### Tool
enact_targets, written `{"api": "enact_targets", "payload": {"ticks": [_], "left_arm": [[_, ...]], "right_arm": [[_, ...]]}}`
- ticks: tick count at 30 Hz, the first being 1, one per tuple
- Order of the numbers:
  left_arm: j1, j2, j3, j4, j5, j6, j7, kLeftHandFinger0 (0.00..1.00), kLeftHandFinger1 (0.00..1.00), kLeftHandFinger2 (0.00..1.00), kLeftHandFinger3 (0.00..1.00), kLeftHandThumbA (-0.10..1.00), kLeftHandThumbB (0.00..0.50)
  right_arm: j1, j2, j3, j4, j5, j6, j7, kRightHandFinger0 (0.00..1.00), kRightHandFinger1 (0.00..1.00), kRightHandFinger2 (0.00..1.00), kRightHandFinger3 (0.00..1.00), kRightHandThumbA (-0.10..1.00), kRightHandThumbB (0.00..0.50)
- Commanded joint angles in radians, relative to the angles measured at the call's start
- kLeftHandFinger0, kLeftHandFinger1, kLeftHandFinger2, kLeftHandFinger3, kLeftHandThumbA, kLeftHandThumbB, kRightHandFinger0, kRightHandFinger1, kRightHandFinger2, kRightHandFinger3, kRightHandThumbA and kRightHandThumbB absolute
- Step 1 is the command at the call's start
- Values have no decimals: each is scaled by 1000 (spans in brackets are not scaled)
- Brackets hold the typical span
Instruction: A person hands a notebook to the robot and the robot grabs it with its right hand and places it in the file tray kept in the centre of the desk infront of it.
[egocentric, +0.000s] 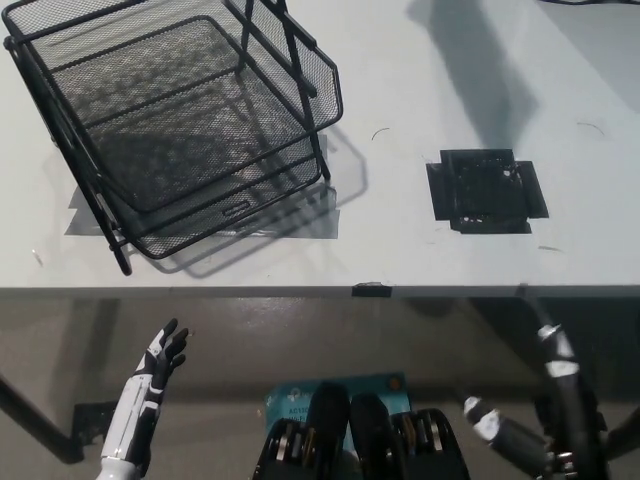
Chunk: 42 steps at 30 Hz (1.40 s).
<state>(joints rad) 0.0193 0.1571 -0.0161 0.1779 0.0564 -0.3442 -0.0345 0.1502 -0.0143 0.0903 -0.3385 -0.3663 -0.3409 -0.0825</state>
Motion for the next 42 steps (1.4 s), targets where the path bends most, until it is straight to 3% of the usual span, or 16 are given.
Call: {"api": "enact_targets", "payload": {"ticks": [1, 4, 7, 16, 19, 23, 27, 31, 36, 42], "left_arm": [[-4, 14, -3, -8, 0, -61, -14, 1000, 1000, 1000, 1000, 1000, 500], [-2, 14, 0, -3, -2, -64, -13, 1000, 1000, 1000, 1000, 1000, 500], [0, 13, -1, -5, 2, -63, -11, 1000, 1000, 1000, 1000, 1000, 500], [-4, 13, 1, -9, 0, -60, -13, 1000, 1000, 1000, 1000, 1000, 500], [-7, 14, 0, -4, 13, -70, -8, 1000, 1000, 1000, 1000, 1000, 500], [-10, 13, 1, -3, 17, -69, -4, 1000, 1000, 1000, 1000, 1000, 500], [-11, 10, 1, -5, 20, -67, -1, 1000, 1000, 1000, 1000, 1000, 500], [-12, 12, 0, -7, 13, -65, -8, 1000, 1000, 1000, 1000, 1000, 500], [-16, 12, 2, -12, 10, -53, -9, 1000, 1000, 1000, 1000, 1000, 500], [-17, 12, 2, -14, 13, -50, -7, 1000, 1000, 1000, 1000, 1000, 500]], "right_arm": [[-41, 19, -32, -200, -123, -19, -17, 1000, 1000, 1000, 1000, 917, 300], [-98, 23, -49, -260, -146, 40, 6, 1000, 1000, 1000, 1000, 888, 313], [-177, 35, -79, -273, -191, 120, 19, 1000, 1000, 1000, 1000, 950, 354], [-352, 44, -120, -217, -172, 281, 52, 1000, 1000, 1000, 1000, 965, 341], [-412, 46, -138, -173, -131, 335, 52, 1000, 1000, 1000, 1000, 972, 310], [-463, 47, -153, -115, -86, 364, 45, 1000, 1000, 1000, 1000, 1000, 297], [-511, 50, -171, -42, -46, 394, 33, 1000, 1000, 1000, 1000, 1000, 326], [-542, 51, -181, 24, -26, 410, 22, 1000, 1000, 1000, 1000, 1000, 288], [-561, 57, -176, 77, 14, 427, 32, 1000, 1000, 1000, 1000, 1000, 333], [-568, 75, -152, 118, 59, 407, 37, 1000, 1000, 1000, 1000, 1000, 327]]}}
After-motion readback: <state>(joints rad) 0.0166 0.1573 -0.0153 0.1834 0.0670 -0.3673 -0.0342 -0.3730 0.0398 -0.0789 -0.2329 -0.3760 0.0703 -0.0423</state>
